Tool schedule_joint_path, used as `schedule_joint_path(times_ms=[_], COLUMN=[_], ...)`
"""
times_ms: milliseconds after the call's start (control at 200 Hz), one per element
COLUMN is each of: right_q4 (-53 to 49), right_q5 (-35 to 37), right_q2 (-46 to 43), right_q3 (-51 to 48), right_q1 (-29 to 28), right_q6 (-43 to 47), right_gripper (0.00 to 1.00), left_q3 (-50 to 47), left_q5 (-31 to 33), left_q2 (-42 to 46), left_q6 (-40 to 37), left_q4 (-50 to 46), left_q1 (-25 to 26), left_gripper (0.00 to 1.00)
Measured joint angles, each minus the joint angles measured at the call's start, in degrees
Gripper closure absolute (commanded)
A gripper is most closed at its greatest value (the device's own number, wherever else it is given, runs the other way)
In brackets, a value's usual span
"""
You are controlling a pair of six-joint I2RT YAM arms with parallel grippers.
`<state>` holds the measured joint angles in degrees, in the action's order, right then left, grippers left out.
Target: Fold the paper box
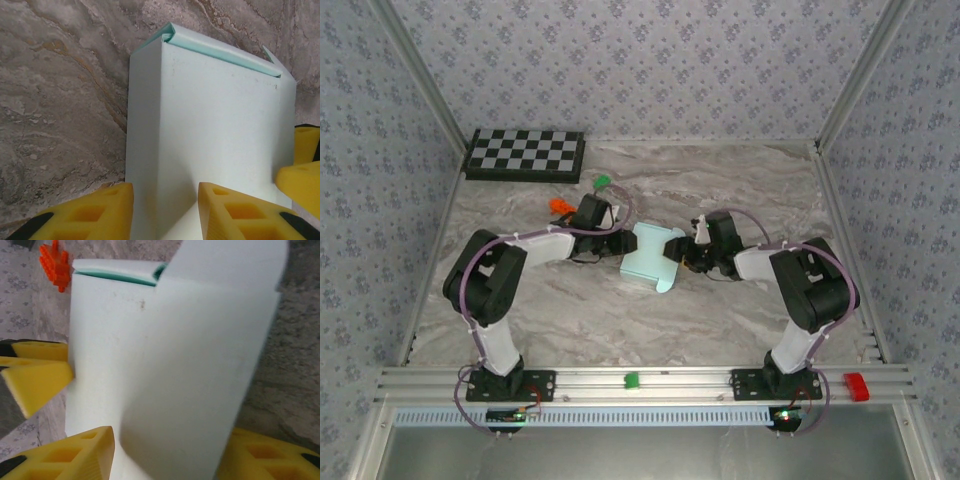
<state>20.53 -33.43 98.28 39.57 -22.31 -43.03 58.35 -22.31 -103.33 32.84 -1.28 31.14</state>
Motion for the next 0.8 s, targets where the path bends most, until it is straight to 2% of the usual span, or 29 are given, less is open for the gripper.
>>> schedule_joint_path(times_ms=[360, 555, 800], right_q4=[2.8, 0.6, -3.4], right_q5=[-0.3, 0.9, 2.3], right_q2=[-3.2, -8.7, -11.3], right_q3=[-0.8, -0.8, -0.3], right_q1=[-1.0, -1.1, -1.3], right_q6=[0.0, 1.7, 3.6], right_gripper=[0.47, 0.46, 0.46], left_q3=[0.0, 0.0, 0.0], left_q5=[-2.7, -4.6, -6.9], left_q2=[-0.2, -1.7, -3.4], left_q6=[0.4, 1.8, 3.8], left_q4=[2.1, 5.3, 9.1], left_q1=[-0.2, -0.4, -0.4], left_gripper=[0.60, 0.59, 0.58])
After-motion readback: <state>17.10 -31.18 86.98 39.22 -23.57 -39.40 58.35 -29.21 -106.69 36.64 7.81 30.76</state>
